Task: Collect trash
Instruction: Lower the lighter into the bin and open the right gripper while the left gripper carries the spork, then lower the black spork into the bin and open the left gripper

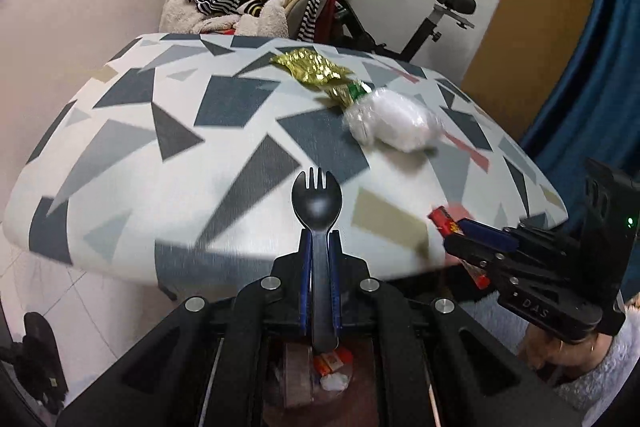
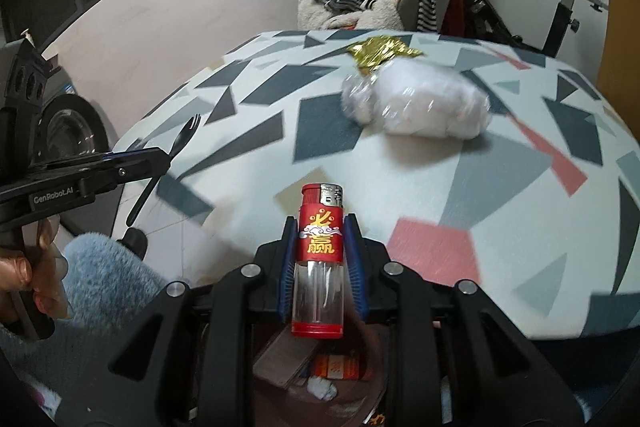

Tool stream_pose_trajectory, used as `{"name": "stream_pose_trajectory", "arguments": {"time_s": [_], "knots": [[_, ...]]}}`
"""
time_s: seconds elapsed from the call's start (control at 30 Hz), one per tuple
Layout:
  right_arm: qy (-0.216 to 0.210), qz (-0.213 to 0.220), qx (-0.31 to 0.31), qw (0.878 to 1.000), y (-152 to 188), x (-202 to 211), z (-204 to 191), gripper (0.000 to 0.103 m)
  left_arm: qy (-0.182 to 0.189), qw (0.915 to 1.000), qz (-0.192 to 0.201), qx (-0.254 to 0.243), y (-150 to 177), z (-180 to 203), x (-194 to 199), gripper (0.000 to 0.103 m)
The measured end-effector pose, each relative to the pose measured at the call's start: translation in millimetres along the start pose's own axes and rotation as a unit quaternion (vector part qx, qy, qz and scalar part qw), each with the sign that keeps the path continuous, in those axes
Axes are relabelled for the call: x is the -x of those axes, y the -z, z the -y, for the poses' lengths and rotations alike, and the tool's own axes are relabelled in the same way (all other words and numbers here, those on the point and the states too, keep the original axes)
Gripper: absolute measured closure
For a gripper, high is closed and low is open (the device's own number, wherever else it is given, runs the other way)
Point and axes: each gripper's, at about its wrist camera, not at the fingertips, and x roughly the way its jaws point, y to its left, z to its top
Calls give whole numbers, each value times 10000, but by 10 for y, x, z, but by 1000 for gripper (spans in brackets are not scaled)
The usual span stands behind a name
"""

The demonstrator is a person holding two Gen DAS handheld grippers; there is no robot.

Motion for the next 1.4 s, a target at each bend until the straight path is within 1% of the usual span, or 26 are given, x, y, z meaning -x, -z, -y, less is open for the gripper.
{"name": "stream_pose_trajectory", "arguments": {"time_s": [0.1,0.23,0.27,0.3,0.37,0.5,0.63,0.77,0.93,1.17,1.2,1.27,1.3,1.33,1.37,1.4], "knots": [[-79,-152,19,9999,145,-26,-102,76,22,10000,-65,11,194,-7,45,94],[-198,-490,132,9985,401,-158,-255,76,0,9999,-123,17,397,-25,59,94],[-206,-567,175,9980,452,-195,-281,76,-6,9999,-130,12,423,-29,54,94],[-215,-758,262,9965,541,-279,-320,76,-20,9999,-138,-6,452,-29,51,94],[-207,-914,308,9951,603,-353,-340,76,-61,9998,-165,-59,502,-24,38,94],[-214,-1324,326,9904,727,-564,-376,76,-39,9999,-147,-6,555,-56,25,94],[-97,-1914,387,9807,903,-822,-400,76,-15,9999,-112,105,577,-113,30,94],[75,-2388,346,9704,1032,-1025,-356,76,-3,9997,-135,190,606,-159,21,94],[256,-2709,221,9620,1106,-1129,-319,76,-8,9995,-173,271,641,-208,3,94],[472,-3011,201,9522,1174,-1226,-278,75,9,9995,-157,270,648,-215,9,94],[503,-3049,195,9509,1177,-1243,-270,73,10,9995,-158,255,648,-208,8,94],[542,-3048,195,9507,1179,-1264,-263,62,11,9996,-168,216,651,-190,1,94],[543,-3034,197,9511,1183,-1261,-270,53,8,9996,-173,201,654,-185,-1,94],[539,-2987,195,9526,1170,-1243,-271,50,7,9997,-180,184,656,-176,-4,94],[539,-2914,196,9549,1151,-1211,-272,49,6,9997,-186,169,658,-169,-7,94],[537,-2870,198,9562,1153,-1217,-248,45,3,9997,-194,154,661,-163,-11,94]]}}
